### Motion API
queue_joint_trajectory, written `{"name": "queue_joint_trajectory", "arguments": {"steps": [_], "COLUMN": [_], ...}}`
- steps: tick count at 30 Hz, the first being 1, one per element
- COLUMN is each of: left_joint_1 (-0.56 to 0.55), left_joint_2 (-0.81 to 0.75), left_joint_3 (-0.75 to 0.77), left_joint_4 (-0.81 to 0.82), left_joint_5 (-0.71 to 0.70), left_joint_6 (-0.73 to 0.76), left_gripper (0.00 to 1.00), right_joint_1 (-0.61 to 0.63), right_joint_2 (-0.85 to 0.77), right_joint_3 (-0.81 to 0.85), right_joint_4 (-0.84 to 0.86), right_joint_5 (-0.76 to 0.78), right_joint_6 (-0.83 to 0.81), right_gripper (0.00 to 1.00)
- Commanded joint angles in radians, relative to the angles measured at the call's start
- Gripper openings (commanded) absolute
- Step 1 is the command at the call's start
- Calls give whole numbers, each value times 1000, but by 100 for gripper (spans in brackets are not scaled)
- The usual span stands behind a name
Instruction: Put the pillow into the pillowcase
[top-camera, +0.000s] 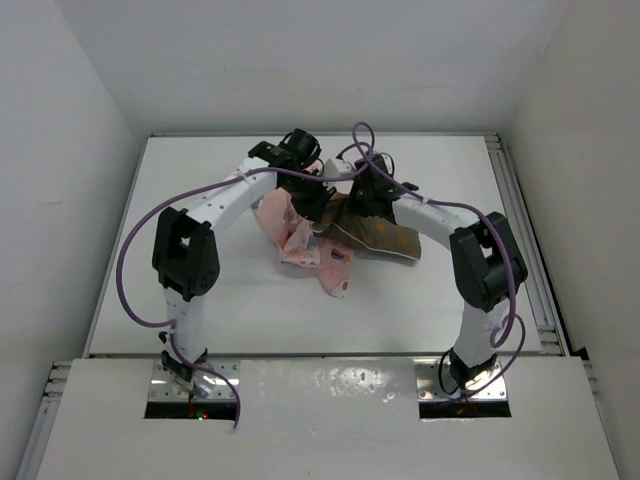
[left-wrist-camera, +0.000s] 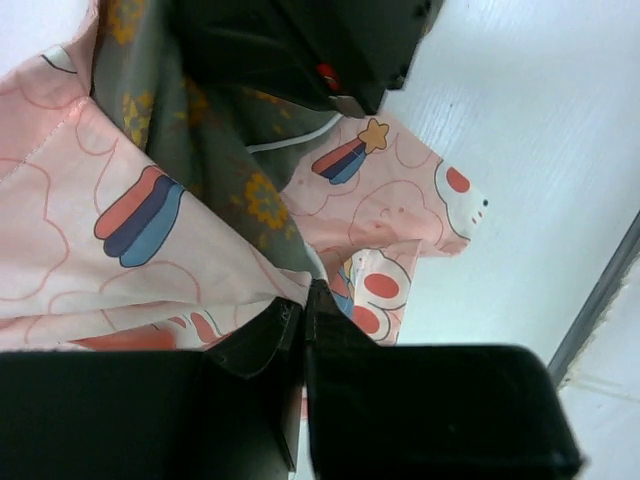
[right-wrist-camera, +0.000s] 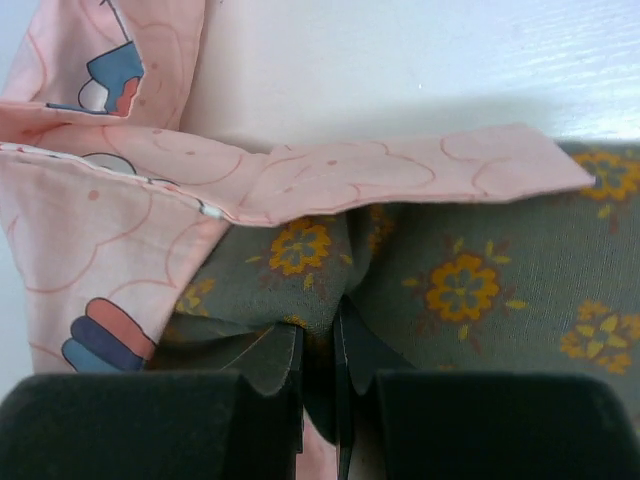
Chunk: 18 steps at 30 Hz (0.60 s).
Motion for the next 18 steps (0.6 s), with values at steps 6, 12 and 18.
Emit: {"name": "queue_joint_trajectory", "arguments": {"steps": [6, 12, 18], "left_joint_1": [2, 16, 30], "left_joint_2": [72, 96, 99], "left_joint_3": [74, 47, 7], "left_joint_4": [160, 221, 237], "left_joint_5": [139, -106, -160], "left_joint_6": [-198, -272, -281], "left_gripper": [11, 12, 12], "right_joint_1": [78, 75, -79], "right_joint_2": [-109, -205, -368], "right_joint_3": [-131, -152, -249], "right_joint_4": [181, 77, -56], "right_joint_5": [22, -19, 121], "right_joint_6": [61, -144, -210], "right_gripper": [0, 66, 95]}}
